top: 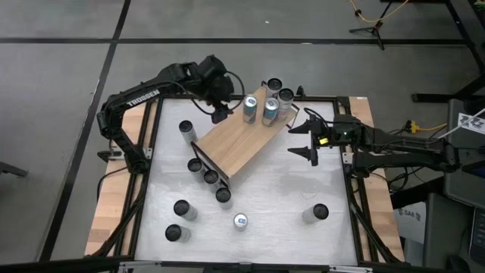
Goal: Place canned beverage on shelf
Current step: Put the blue soda can on the shelf aligned with the other blue soda can
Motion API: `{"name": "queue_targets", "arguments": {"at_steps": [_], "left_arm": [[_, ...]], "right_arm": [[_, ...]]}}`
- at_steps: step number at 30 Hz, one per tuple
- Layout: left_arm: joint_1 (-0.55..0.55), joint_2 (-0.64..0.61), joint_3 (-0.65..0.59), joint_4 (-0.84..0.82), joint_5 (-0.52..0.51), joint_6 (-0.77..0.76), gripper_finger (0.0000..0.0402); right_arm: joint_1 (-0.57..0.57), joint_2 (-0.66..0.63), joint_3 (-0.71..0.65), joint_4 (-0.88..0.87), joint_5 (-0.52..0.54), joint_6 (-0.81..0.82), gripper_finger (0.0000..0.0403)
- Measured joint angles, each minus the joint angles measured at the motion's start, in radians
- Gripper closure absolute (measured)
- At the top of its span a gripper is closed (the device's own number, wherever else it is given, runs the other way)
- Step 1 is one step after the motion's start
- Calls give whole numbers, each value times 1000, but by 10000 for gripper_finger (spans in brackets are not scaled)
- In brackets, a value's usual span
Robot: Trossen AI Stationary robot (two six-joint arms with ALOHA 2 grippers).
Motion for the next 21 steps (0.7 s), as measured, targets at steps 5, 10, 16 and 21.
{"name": "queue_targets", "arguments": {"at_steps": [5, 10, 16, 21], "left_arm": [[-15, 0, -102, 83, -77, 3, 202], [-20, 2, -196, 224, -96, 4, 220], [-20, 2, -249, 330, -95, 3, 231], [-20, 3, -259, 392, -94, 2, 231]], "right_arm": [[0, 0, 0, 0, 0, 0, 47], [0, 0, 0, 0, 0, 0, 47], [0, 0, 0, 0, 0, 0, 47], [0, 0, 0, 0, 0, 0, 47]]}}
